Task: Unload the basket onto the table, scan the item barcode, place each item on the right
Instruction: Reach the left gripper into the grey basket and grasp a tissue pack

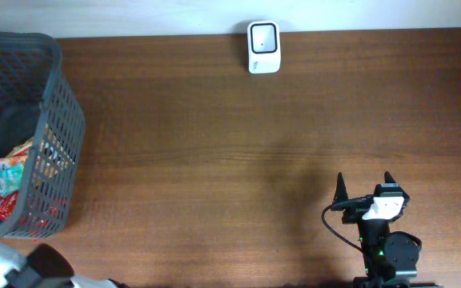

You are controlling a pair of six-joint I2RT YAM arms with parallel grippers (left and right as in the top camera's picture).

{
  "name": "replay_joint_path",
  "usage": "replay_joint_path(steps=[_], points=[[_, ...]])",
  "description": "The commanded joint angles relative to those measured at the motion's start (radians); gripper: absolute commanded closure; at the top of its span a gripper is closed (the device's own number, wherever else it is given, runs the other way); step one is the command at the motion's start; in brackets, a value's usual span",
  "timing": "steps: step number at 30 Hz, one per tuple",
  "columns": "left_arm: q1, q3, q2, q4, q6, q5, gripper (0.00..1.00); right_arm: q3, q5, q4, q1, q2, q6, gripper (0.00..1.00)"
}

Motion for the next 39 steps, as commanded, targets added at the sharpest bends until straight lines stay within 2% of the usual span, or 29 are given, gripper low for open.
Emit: replay_joint_path(steps=[1, 2, 4, 12, 14, 15, 19, 23, 26, 29, 36, 38, 39], points=[[0.003, 0.01, 0.074, -0.083, -0.044, -0.029, 0.01, -0.009, -0.005, -0.002, 0.005, -0.007, 0.0, 0.02], [0.003, 0.01, 0.104, -0.124, -0.113, -0.11, 0.01, -0.009, -0.005, -0.002, 0.005, -0.007, 0.0, 0.02], [0.003, 0.01, 0.159, -0.153, -0.148, -0.171, 0.01, -0.009, -0.005, -0.002, 0.005, -0.007, 0.0, 0.02], [-0.05, 0.008, 0.37, -0.266, -0.151, -0.17, 0.01, -0.009, -0.005, -0.002, 0.005, -0.007, 0.0, 0.02], [-0.077, 0.002, 0.389, -0.304, -0.178, -0.214, 0.01, -0.009, -0.005, -0.002, 0.005, -0.007, 0.0, 0.02], [-0.09, -0.009, 0.389, -0.322, -0.234, -0.274, 0.01, -0.009, -0.006, -0.002, 0.005, -0.007, 0.0, 0.02], [-0.111, -0.063, 0.389, -0.321, -0.246, -0.314, 0.01, -0.009, -0.005, -0.002, 0.005, -0.007, 0.0, 0.01], [-0.11, -0.208, 0.389, -0.212, -0.267, -0.31, 0.01, -0.009, -0.006, -0.002, 0.005, -0.007, 0.0, 0.02], [-0.11, -0.328, 0.389, -0.112, -0.266, -0.206, 0.01, -0.009, -0.005, -0.002, 0.005, -0.007, 0.0, 0.02], [-0.11, -0.394, 0.389, -0.029, -0.266, -0.193, 0.01, -0.009, -0.005, -0.002, 0.005, -0.007, 0.0, 0.02], [-0.108, -0.436, 0.389, 0.092, -0.266, -0.225, 0.01, -0.009, -0.006, -0.002, 0.005, -0.007, 0.0, 0.01], [-0.108, -0.436, 0.389, 0.101, -0.266, -0.25, 0.44, -0.009, -0.005, -0.002, 0.005, -0.007, 0.0, 0.02], [-0.108, -0.436, 0.389, 0.101, -0.266, -0.25, 0.61, -0.009, -0.005, -0.002, 0.005, -0.007, 0.0, 0.02]])
